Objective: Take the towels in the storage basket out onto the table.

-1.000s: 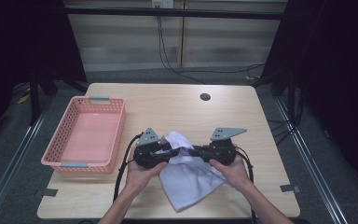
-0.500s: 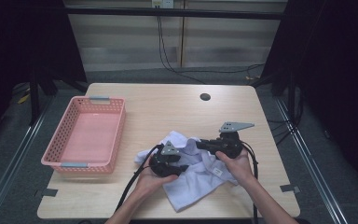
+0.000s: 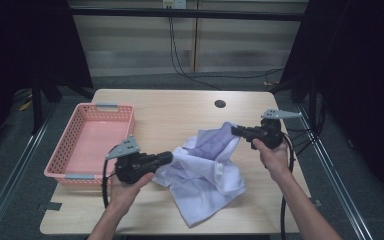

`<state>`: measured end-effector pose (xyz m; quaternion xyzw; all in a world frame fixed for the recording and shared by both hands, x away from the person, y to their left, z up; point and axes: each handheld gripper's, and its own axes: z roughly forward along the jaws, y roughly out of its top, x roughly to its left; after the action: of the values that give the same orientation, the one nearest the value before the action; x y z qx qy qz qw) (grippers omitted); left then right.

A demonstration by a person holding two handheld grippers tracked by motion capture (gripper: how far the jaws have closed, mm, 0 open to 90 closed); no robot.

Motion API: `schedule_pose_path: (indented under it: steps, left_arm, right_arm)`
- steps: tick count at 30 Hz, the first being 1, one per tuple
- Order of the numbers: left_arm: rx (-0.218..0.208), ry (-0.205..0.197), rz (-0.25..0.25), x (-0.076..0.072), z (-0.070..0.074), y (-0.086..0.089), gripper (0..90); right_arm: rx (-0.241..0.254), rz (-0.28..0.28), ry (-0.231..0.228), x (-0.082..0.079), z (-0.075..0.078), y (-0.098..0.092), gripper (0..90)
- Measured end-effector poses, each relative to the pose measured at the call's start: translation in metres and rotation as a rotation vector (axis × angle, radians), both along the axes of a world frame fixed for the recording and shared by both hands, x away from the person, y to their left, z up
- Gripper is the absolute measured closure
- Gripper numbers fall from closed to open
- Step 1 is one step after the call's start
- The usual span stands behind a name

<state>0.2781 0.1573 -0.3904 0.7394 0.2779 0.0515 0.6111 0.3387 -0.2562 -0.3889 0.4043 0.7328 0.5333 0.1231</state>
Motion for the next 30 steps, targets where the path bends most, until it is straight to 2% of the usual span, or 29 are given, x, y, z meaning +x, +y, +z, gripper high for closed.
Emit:
schedule_pose_path:
  steps: [1, 3, 4, 7, 10, 12, 13, 14, 15, 16, 17, 18, 20, 21, 23, 25, 26, 28, 29, 30]
  left_arm:
    - [0.000, 0.000, 0.000, 0.000, 0.000, 0.000, 85.1]
    - [-0.030, -0.023, 0.053, -0.004, 0.009, 0.019, 85.1]
    - [-0.063, -0.032, 0.105, -0.007, 0.013, 0.035, 85.1]
    - [-0.107, -0.037, 0.172, -0.011, 0.017, 0.057, 85.1]
    - [-0.149, -0.045, 0.202, -0.018, 0.021, 0.073, 85.1]
    - [-0.147, -0.056, 0.224, -0.024, 0.022, 0.077, 85.1]
    - [-0.130, -0.038, 0.184, -0.025, 0.019, 0.076, 84.9]
    - [-0.088, -0.016, 0.158, -0.025, 0.015, 0.072, 83.8]
    - [-0.047, -0.010, 0.161, -0.025, 0.009, 0.067, 81.2]
    - [-0.039, 0.011, 0.130, -0.025, 0.002, 0.062, 77.1]
    - [-0.035, 0.017, 0.105, -0.025, -0.004, 0.058, 74.7]
    - [-0.009, 0.020, 0.111, -0.025, -0.008, 0.052, 71.5]
    - [0.023, 0.037, 0.099, -0.023, -0.015, 0.045, 59.2]
    - [0.050, 0.043, 0.104, -0.021, -0.017, 0.041, 56.3]
    - [0.069, 0.060, 0.097, -0.018, -0.020, 0.038, 51.7]
    - [0.111, 0.101, 0.087, -0.011, -0.027, 0.034, 49.5]
    - [0.133, 0.108, 0.091, -0.009, -0.033, 0.031, 50.0]
    - [0.160, 0.161, 0.060, -0.004, -0.049, 0.024, 50.9]
    - [0.177, 0.171, 0.056, -0.003, -0.055, 0.022, 52.0]
    - [0.207, 0.189, 0.042, 0.000, -0.063, 0.018, 52.3]
  right_arm:
    - [0.000, 0.000, 0.000, 0.000, 0.000, 0.000, 86.2]
    - [-0.022, -0.031, -0.018, 0.008, 0.011, -0.010, 86.3]
    - [-0.026, -0.047, -0.021, 0.010, 0.014, -0.013, 86.4]
    - [-0.044, -0.114, -0.037, 0.025, 0.029, -0.033, 86.6]
    - [-0.058, -0.182, -0.055, 0.040, 0.045, -0.051, 86.7]
    - [-0.059, -0.221, -0.058, 0.047, 0.052, -0.059, 86.8]
    - [-0.078, -0.236, -0.063, 0.051, 0.056, -0.063, 86.7]
    - [-0.084, -0.241, -0.064, 0.055, 0.058, -0.067, 86.1]
    - [-0.078, -0.237, -0.049, 0.059, 0.057, -0.070, 80.8]
    - [-0.089, -0.230, -0.024, 0.064, 0.054, -0.072, 66.5]
    - [-0.122, -0.259, -0.010, 0.067, 0.048, -0.072, 56.4]
    - [-0.141, -0.287, -0.002, 0.068, 0.042, -0.071, 50.4]
    - [-0.117, -0.279, 0.012, 0.067, 0.030, -0.071, 45.8]
    - [-0.121, -0.275, 0.018, 0.065, 0.024, -0.070, 44.0]
    - [-0.135, -0.242, 0.032, 0.058, 0.015, -0.063, 44.0]
    - [-0.138, -0.198, 0.029, 0.046, 0.007, -0.052, 43.3]
    - [-0.147, -0.163, 0.040, 0.040, 0.003, -0.045, 42.7]
    - [-0.149, -0.101, 0.053, 0.022, -0.007, -0.030, 42.2]
    - [-0.149, -0.058, 0.067, 0.011, -0.015, -0.020, 42.0]
    - [-0.148, -0.040, 0.076, 0.003, -0.021, -0.014, 42.0]
